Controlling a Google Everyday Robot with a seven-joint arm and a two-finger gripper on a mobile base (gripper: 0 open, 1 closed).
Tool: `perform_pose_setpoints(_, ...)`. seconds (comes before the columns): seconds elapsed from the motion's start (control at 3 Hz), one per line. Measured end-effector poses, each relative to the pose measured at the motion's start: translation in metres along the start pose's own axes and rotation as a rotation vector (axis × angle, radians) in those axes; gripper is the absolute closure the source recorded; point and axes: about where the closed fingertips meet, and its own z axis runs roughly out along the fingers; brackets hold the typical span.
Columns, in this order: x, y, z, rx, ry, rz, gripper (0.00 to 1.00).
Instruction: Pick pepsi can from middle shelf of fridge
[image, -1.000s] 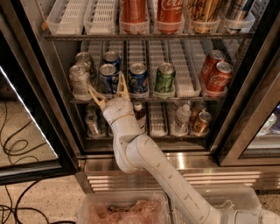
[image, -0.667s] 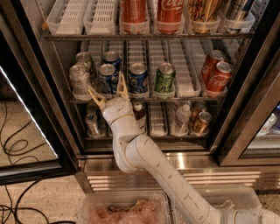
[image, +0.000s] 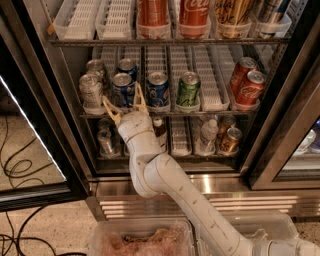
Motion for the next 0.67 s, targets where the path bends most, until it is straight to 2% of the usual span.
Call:
perform_pose_setpoints(0.33, -0.0044, -0.0130, 0.0070, 0.052, 0.004, -0.010, 0.37)
perform_pose_setpoints(0.67, -0.0044, -0.0130, 0.0071, 0.052, 0.004, -0.010, 0.43)
